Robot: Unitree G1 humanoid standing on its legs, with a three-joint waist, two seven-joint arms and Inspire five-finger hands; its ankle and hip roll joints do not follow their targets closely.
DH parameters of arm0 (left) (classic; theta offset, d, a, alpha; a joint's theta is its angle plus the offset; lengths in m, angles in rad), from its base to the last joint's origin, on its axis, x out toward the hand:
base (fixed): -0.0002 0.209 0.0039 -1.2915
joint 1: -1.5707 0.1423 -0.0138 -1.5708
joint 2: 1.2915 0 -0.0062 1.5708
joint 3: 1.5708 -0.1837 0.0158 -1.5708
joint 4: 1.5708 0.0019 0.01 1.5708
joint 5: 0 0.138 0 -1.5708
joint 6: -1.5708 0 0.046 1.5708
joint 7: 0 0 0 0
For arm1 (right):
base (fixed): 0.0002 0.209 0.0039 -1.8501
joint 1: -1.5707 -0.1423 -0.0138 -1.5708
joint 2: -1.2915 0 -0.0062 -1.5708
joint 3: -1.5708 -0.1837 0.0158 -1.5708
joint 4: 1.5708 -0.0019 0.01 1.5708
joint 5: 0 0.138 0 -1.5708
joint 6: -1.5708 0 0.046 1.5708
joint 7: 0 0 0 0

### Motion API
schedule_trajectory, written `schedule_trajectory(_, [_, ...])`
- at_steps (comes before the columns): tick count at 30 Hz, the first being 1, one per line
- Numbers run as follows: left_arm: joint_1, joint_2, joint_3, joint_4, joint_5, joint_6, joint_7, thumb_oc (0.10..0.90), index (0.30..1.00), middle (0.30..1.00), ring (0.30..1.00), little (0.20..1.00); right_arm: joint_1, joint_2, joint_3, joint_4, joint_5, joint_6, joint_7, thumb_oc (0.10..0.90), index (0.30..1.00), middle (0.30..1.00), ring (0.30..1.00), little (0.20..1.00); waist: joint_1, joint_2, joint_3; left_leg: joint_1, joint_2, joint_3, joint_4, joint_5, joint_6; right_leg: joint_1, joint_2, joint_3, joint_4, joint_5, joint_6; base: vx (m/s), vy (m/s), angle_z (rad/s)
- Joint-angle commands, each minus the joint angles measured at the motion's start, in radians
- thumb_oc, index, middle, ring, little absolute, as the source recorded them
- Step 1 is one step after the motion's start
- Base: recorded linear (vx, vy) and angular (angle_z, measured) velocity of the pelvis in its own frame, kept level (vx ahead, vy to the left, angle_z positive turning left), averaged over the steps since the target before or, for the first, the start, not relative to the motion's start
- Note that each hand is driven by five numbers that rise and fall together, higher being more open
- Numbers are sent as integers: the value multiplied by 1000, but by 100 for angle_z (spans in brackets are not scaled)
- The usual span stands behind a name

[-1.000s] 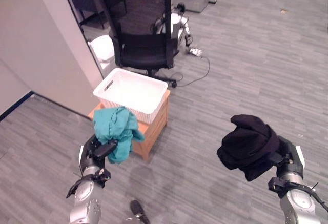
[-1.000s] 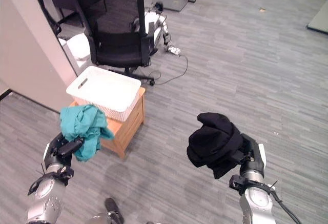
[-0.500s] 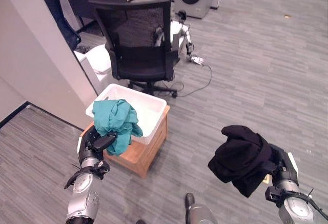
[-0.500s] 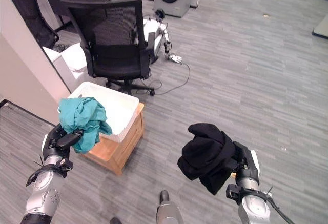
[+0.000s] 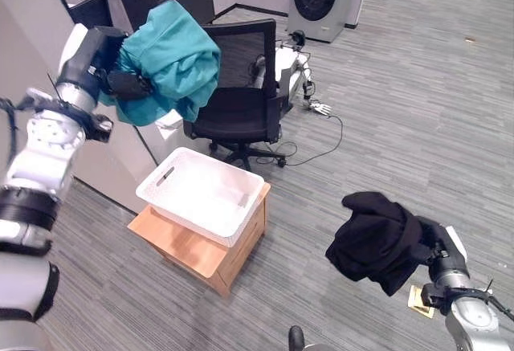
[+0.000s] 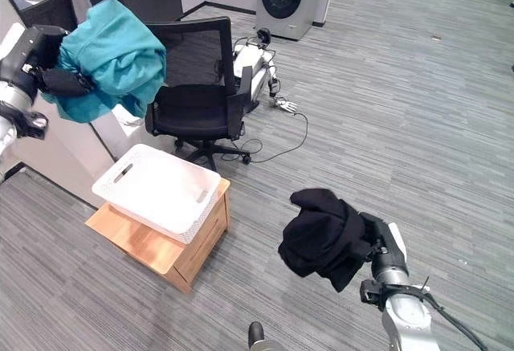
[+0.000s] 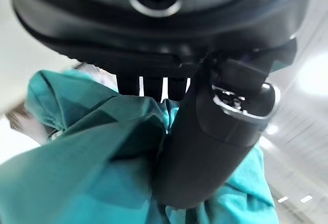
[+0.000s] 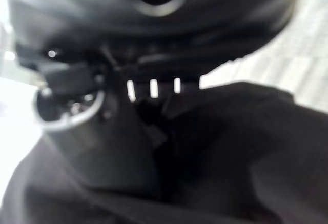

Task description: Pick up bed clothes into laundry basket.

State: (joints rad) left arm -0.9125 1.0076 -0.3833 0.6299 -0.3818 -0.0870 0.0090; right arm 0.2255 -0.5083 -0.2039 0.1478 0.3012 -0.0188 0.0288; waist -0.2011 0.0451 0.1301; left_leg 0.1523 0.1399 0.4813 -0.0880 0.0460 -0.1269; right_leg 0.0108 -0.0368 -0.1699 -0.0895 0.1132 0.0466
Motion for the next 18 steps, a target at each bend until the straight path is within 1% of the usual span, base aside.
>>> schedule_trajectory(1, [-84,18,36,20,106,-41,-6,400,300,300,300,300,-50,-59,-105,-86,50,-112,-23,400,300,300,300,300,-34,-39,-75,17,-81,-7,1,6,14,31,-25,0,2,-16,136,67,-7,-14])
schedule_trajectory(3, [-118,5,10,60,126,-38,-8,400,300,300,300,300,-43,-51,-111,-90,47,-110,-23,400,300,300,300,300,-40,-37,-73,11,-81,-5,1,6,13,25,-27,-2,2,-13,139,28,12,-19])
schedule_trajectory(4, [-169,-14,-41,113,213,-23,1,400,300,300,300,300,-32,-56,-117,-90,43,-110,-24,400,300,300,300,300,-57,-30,-66,-4,-81,0,1,8,11,11,-27,-2,2,-9,141,12,21,-12])
schedule_trajectory(5, [-182,-15,-57,133,239,-22,2,400,300,300,300,300,-31,-56,-117,-88,43,-111,-25,400,300,300,300,300,-60,-28,-65,-10,-81,2,1,8,11,5,-27,-2,2,-7,143,0,0,0])
schedule_trajectory(11, [-211,-54,-94,211,326,-17,8,400,300,300,300,300,-27,-70,-120,-93,39,-114,-31,400,300,300,300,300,-85,-25,-45,-45,-74,14,1,12,8,-39,-22,6,2,0,144,-2,4,-2])
schedule_trajectory(16, [-212,-44,-132,249,435,-16,-4,400,300,300,300,300,-7,-69,-122,-101,29,-118,-33,400,300,300,300,300,-92,-25,-32,-54,-69,25,1,10,6,-54,-19,9,2,1,144,7,11,-13])
schedule_trajectory(18, [-208,-45,-133,254,447,-16,-5,400,300,300,300,300,-4,-70,-126,-103,30,-118,-32,400,300,300,300,300,-93,-25,-29,-55,-69,26,1,9,6,-55,-19,10,2,1,144,0,0,0])
